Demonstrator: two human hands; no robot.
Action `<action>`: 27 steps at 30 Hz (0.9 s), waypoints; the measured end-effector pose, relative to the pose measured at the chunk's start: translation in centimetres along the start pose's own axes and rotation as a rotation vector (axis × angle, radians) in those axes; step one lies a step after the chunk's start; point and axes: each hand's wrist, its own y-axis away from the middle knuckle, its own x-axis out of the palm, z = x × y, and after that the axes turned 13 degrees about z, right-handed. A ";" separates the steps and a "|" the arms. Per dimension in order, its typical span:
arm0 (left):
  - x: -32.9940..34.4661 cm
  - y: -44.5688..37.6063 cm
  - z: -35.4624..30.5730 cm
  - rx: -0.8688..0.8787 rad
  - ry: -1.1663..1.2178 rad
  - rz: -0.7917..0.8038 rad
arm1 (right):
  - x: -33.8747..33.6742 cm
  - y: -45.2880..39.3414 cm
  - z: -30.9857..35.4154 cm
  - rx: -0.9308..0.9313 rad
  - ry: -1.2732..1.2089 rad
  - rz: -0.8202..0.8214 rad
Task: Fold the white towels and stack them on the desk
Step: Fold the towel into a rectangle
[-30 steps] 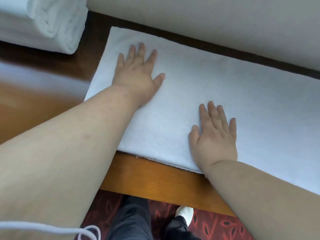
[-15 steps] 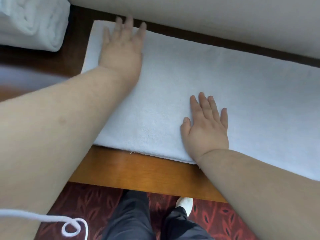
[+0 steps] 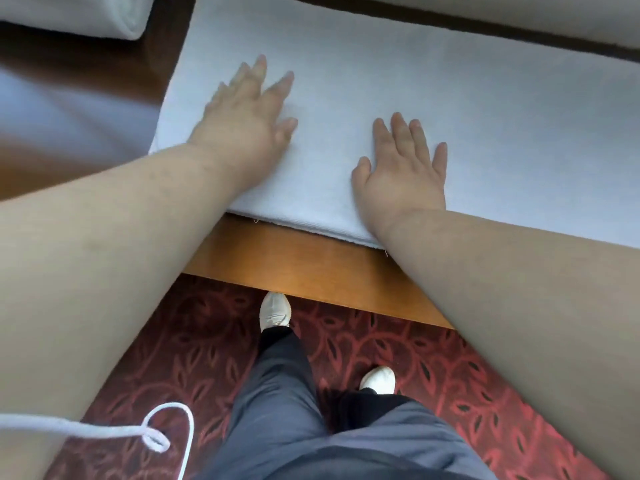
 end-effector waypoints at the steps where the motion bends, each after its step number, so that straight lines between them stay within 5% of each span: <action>1: 1.2 1.5 -1.6 0.087 0.006 0.000 | 0.1 0.1 0.0 -0.004 0.000 0.000; 11: 3.1 3.6 4.1 -0.245 -0.022 0.036 | 0.3 0.4 -0.6 -0.033 0.004 -0.009; 18: 1.7 3.1 0.8 -0.395 -0.005 0.077 | 0.3 0.3 -0.6 -0.013 0.003 -0.035; 23: 0.7 0.2 -3.3 0.115 -0.062 -0.020 | 0.4 0.7 0.1 0.016 0.006 -0.011; 27: -0.8 -6.0 0.1 0.063 -0.102 0.047 | 0.2 0.8 0.2 0.042 0.020 -0.002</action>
